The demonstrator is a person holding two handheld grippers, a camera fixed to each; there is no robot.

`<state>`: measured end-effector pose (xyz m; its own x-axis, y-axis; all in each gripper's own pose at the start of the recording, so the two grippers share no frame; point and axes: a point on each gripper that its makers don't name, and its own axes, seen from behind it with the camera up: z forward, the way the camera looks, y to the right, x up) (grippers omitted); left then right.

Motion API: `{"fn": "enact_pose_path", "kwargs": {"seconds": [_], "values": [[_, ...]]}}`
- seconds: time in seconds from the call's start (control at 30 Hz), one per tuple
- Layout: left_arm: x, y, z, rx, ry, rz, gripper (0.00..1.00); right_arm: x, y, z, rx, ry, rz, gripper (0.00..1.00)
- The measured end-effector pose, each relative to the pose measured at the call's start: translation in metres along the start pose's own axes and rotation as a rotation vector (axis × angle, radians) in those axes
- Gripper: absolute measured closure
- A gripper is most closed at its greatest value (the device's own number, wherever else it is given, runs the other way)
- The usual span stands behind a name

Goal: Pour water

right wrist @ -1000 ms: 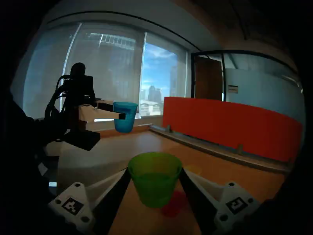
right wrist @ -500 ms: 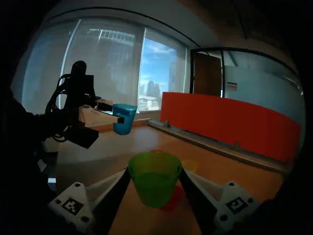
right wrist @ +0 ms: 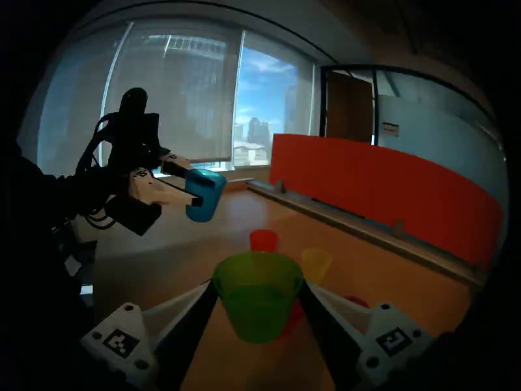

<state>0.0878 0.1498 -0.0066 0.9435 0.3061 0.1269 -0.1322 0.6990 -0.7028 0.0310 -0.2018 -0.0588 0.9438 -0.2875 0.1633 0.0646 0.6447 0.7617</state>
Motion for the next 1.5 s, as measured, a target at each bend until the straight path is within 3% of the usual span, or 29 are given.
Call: {"fn": "enact_pose_path", "kwargs": {"seconds": [0.7,1.5], "values": [[-0.066,0.018,0.030,-0.071,-0.170,0.023,0.16,-0.048,-0.006,0.013,0.064,-0.162,-0.022,0.10],[-0.137,0.019,0.060,-0.124,-0.316,0.045,0.16,-0.093,-0.006,0.026,0.097,-0.271,-0.020,0.10]]}}
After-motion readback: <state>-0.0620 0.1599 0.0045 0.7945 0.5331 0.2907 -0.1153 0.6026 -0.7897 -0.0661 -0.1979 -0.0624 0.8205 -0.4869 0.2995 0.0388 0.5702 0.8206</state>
